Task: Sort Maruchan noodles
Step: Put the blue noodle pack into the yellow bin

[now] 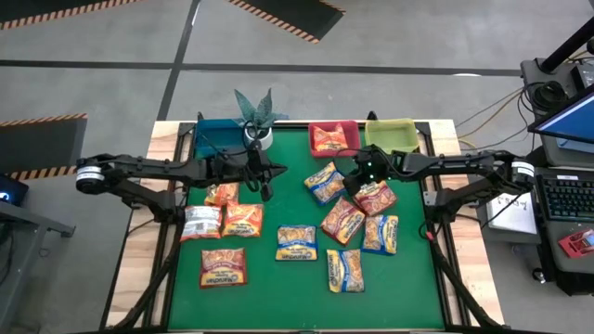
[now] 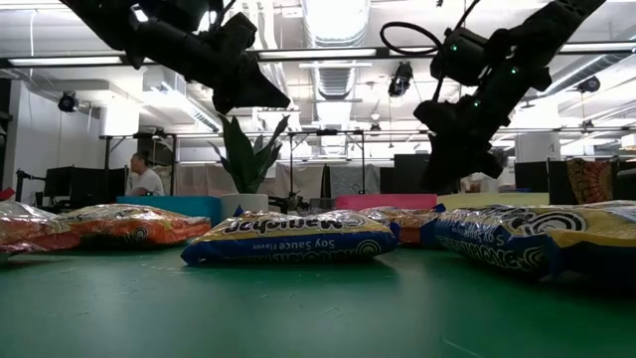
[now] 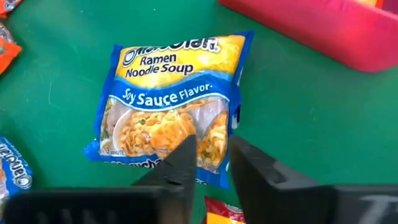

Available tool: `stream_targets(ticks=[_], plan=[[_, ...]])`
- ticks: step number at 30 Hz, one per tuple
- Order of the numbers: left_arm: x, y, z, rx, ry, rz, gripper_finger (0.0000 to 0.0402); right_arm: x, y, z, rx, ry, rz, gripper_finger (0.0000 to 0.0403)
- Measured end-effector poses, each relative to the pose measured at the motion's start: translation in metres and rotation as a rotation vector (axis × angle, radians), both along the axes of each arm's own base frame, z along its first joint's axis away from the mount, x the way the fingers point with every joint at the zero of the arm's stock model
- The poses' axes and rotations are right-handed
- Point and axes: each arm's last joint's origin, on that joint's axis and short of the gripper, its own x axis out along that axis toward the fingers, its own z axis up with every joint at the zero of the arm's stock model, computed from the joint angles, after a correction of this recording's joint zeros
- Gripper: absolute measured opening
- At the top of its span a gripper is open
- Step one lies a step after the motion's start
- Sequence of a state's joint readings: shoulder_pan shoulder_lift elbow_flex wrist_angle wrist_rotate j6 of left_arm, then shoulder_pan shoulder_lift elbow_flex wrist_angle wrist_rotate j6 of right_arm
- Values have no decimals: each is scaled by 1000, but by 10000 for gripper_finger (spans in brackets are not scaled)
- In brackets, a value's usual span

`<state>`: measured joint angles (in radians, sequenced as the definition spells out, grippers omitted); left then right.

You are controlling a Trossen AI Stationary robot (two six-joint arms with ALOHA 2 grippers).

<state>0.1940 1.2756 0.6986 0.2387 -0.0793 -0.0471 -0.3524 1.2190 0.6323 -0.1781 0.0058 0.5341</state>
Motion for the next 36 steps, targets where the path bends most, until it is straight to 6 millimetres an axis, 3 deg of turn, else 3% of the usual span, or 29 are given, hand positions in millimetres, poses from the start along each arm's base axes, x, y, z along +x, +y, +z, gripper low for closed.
stream_targets(ticks=[8,15,24,36], plan=[[37,-7,-33,-5,-27,-105,0,0,-2,1,9,-17,-19,224],[69,-1,-70,-3,76,-110,0,7,-5,-6,21,-32,-36,297],[99,4,-108,4,175,-121,0,16,-9,-27,47,6,-53,333],[107,7,-149,-20,267,-117,0,22,-13,-38,85,0,-65,336]])
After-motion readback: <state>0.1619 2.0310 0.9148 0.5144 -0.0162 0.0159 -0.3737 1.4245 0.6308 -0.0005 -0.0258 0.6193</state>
